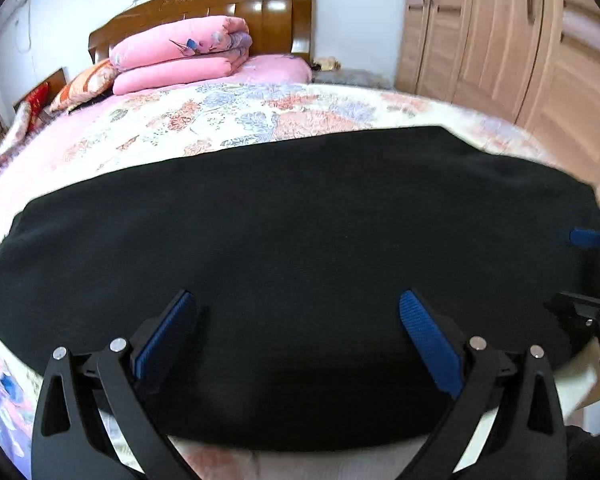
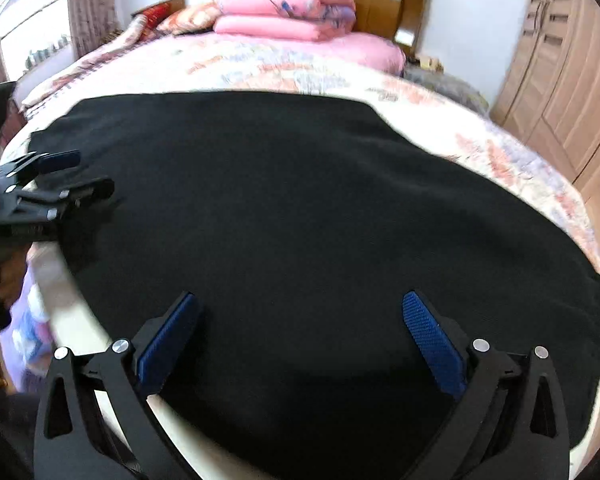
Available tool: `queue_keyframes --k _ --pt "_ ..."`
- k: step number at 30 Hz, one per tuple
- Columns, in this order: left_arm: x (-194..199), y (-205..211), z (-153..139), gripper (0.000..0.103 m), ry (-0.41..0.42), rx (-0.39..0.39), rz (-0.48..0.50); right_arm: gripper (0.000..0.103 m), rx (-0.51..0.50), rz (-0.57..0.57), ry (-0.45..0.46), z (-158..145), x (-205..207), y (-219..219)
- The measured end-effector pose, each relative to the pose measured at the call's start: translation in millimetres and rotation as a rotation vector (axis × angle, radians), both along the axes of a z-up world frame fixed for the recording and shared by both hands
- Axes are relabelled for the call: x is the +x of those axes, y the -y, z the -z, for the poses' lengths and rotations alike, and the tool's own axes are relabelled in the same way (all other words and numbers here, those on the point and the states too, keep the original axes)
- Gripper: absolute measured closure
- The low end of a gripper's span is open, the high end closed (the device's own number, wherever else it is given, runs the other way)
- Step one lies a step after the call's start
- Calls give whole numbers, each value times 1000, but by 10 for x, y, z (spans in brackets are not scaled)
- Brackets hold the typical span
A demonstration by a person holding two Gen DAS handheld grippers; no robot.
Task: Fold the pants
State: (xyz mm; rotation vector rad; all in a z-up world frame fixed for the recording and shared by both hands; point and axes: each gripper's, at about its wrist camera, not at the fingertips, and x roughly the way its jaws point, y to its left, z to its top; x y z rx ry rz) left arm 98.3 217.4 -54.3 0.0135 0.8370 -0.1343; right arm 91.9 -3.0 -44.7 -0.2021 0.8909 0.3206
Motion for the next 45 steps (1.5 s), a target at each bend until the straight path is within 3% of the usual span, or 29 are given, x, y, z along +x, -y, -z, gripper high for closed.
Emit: queue_keyframes --k 3,7,12,15,18,21,23,26,29,30,32,33,37,40,45 --pt "-114 -99 32 2 -9 0 -22 4 1 78 18 -14 -184 336" --pt "-233 -65 62 1 17 53 4 4 88 162 -7 141 -348 834" --pt "-235 -81 19 2 10 36 -32 4 65 213 49 131 -559 1043" --pt "-338 4 -88 2 36 -23 14 4 83 257 86 85 -646 1170" --pt "-443 319 -55 2 52 56 115 4 58 325 67 162 -649 1325" --pt "-548 469 -102 2 104 103 135 4 118 366 76 144 -706 1363" --pt "-639 446 -175 2 144 98 146 4 104 295 130 15 -787 1206" --pt "-728 163 -267 2 195 91 65 4 127 59 189 -160 -879 686" --pt "-655 -274 -289 2 144 -38 -30 6 131 -200 202 -162 -837 59" --pt "-645 -400 -277 2 120 -82 -54 9 120 -265 196 -132 -809 -124" --pt "-669 -525 -270 2 112 -102 -84 33 97 -403 181 -40 -714 -499" --pt "-682 -553 -255 2 107 -93 -94 35 89 -445 168 9 -665 -626" --pt "-724 -516 -187 2 98 -45 -73 46 60 -519 96 226 -470 -835" --pt "-694 -454 -99 2 85 -11 -52 53 89 -526 77 222 -455 -818" --pt "-704 -470 44 2 62 -38 -30 68 48 -527 73 206 -450 -660"
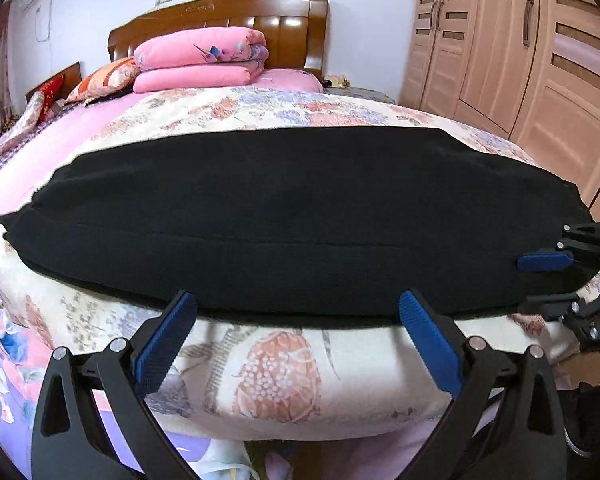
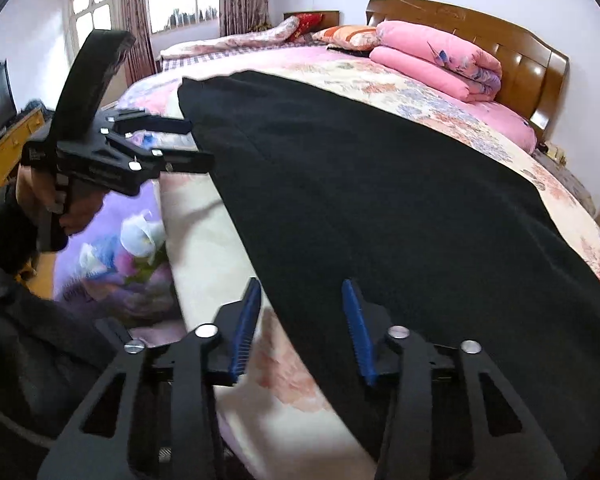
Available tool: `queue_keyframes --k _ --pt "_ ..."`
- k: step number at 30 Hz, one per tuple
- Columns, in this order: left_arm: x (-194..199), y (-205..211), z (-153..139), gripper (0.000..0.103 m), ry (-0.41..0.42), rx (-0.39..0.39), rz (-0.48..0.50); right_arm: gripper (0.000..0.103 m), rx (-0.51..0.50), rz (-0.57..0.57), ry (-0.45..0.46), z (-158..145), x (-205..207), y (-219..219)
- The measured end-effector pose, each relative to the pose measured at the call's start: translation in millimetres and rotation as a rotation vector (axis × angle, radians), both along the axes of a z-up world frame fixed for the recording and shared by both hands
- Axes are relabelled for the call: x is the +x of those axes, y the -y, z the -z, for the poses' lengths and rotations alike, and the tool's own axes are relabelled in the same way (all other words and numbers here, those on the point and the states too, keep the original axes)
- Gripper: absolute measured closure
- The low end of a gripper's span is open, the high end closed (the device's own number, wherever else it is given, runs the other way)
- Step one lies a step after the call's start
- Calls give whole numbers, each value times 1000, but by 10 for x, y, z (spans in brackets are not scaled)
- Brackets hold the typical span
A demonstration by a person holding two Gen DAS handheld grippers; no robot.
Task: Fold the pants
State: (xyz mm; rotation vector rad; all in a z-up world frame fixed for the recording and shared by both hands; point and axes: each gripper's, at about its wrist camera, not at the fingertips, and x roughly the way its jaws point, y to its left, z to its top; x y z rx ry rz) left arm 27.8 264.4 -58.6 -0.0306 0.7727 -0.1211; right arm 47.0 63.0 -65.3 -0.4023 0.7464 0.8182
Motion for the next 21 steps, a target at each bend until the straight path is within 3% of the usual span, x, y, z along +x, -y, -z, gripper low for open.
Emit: queue_keyframes --k 5,12,15,16,17,18,19,21 --pt "18 -69 41 2 -15 -29 -4 93 -69 -16 71 -4 -39 -54" --pt "-76 -464 77 2 -46 -137 -66 90 -104 -37 47 5 -130 -101" --pt "-156 -1076 16 2 -24 -261 -194 80 -5 -20 -21 -187 -55 -47" --pt "-174 -1333 3 2 -14 -327 -248 66 50 -27 -15 -290 -42 -39" --pt "-188 -1571 -2 2 -2 -396 -295 32 93 -26 -7 -369 -19 -40" --pt "-197 -1871 11 2 14 -492 -346 12 138 -14 6 -455 29 -65" --pt "-193 -2089 30 2 24 -567 -373 4 159 -3 21 -501 59 -92" --pt "-123 -2490 106 2 32 -732 -383 4 195 -12 52 -592 159 -229"
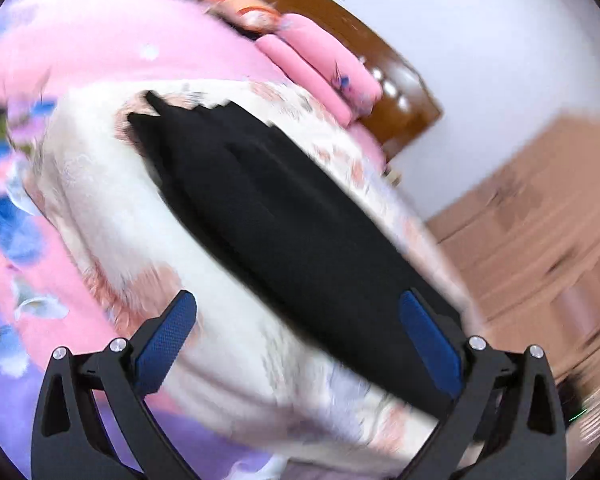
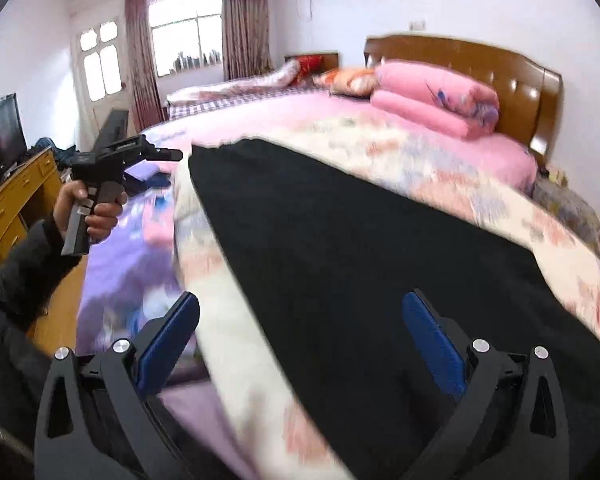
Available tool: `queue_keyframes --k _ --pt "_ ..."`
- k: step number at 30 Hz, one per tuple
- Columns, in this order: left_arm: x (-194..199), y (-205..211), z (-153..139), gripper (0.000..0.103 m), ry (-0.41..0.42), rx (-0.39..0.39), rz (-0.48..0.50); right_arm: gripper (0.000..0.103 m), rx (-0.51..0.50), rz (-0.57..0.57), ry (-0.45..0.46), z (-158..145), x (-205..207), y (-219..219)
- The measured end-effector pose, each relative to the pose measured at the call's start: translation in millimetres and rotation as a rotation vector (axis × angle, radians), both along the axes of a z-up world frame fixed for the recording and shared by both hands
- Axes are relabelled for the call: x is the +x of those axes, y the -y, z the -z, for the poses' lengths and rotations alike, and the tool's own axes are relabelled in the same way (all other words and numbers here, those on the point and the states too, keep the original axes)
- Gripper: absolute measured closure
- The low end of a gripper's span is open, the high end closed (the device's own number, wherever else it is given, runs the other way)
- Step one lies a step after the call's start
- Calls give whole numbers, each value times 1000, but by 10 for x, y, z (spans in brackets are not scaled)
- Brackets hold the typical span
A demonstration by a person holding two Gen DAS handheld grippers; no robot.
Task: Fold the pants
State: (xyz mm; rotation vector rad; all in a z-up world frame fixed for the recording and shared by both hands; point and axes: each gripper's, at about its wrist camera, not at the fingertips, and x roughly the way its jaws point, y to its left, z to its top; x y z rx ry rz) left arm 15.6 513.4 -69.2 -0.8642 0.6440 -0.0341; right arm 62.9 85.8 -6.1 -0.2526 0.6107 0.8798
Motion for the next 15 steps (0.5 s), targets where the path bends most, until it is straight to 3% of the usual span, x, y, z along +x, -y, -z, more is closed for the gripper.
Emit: queue_keyframes --k 1,3,8,15 --pt "57 -168 49 2 3 -64 -12 4 2 -1 2 -22 47 -68" --pt "174 -392 115 2 0 -122 -43 4 -6 8 3 -29 189 -288" --pt "366 -646 323 2 -5 -220 -85 4 -43 15 -27 53 424 -679" --pt "555 -781 404 2 51 -293 -47 4 -60 13 -68 203 428 -856"
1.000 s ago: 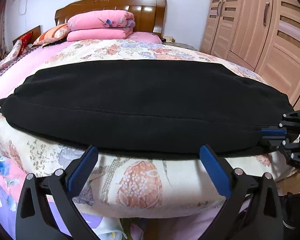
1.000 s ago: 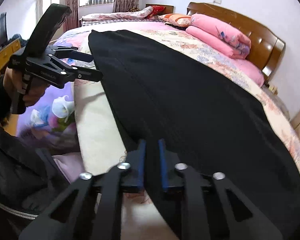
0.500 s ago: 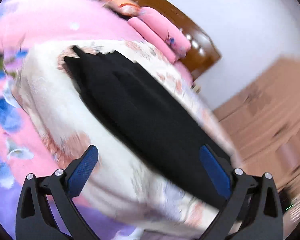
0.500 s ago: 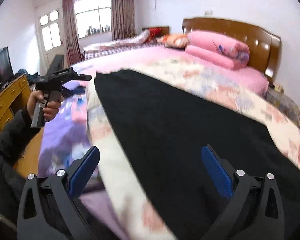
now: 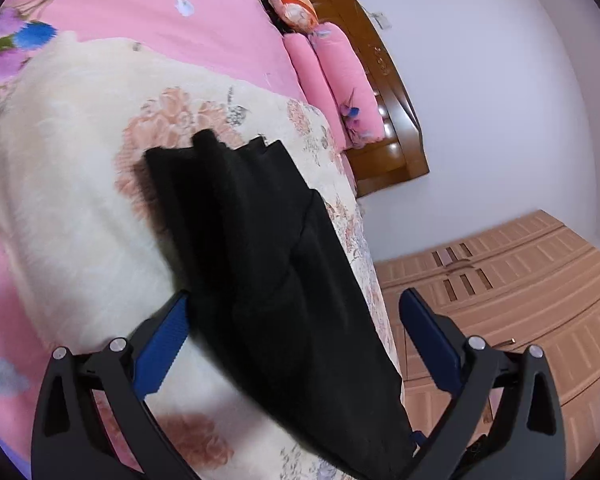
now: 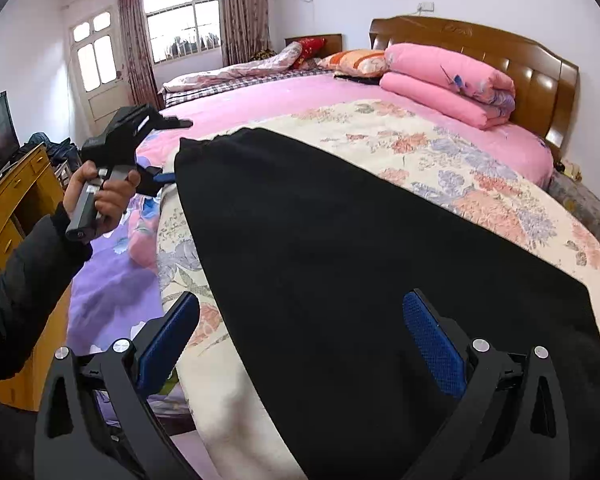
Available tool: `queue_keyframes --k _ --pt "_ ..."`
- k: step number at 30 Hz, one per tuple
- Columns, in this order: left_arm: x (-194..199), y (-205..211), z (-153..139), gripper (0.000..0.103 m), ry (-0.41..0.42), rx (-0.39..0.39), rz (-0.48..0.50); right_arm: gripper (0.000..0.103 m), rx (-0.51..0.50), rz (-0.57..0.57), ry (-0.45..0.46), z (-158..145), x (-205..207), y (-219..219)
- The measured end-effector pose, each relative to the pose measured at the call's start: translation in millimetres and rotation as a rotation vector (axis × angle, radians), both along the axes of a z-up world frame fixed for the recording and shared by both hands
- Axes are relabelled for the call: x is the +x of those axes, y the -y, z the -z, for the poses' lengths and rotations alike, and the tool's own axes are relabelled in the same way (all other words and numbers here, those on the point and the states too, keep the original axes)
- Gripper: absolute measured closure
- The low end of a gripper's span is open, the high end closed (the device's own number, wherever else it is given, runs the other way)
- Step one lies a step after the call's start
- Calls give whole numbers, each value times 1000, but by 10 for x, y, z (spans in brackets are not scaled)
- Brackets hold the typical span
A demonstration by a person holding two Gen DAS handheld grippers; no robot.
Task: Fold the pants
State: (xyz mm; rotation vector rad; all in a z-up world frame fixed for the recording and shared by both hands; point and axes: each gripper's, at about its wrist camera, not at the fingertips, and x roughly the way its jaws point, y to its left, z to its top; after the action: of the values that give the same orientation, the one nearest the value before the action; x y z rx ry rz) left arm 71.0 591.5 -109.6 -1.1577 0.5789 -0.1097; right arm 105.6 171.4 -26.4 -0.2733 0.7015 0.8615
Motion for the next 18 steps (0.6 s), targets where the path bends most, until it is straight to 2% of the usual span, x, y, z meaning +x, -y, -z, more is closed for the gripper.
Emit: queue_keyframes --k 6,10,13,14,15,16,18 --pt "197 -40 51 2 33 34 -1 4 28 -12 -40 -1 43 -93" --pt "213 85 -30 2 26 129 -10 4 7 -57 -32 -74 192 -377" --pt "237 130 -81 4 7 177 -28 4 -21 -72 -54 -98 528 -702" --pt "246 158 -94 17 -13 213 -38 4 -44 -66 -66 -83 688 -842" --pt "229 185 -101 38 -53 262 -53 4 -75 -52 -62 -64 797 -959" --pt "221 185 -79 46 -84 285 -65 4 -103 -42 -62 -32 894 -1068" --pt "131 132 -8 55 -63 260 -64 4 -150 -65 -73 74 1037 -1281"
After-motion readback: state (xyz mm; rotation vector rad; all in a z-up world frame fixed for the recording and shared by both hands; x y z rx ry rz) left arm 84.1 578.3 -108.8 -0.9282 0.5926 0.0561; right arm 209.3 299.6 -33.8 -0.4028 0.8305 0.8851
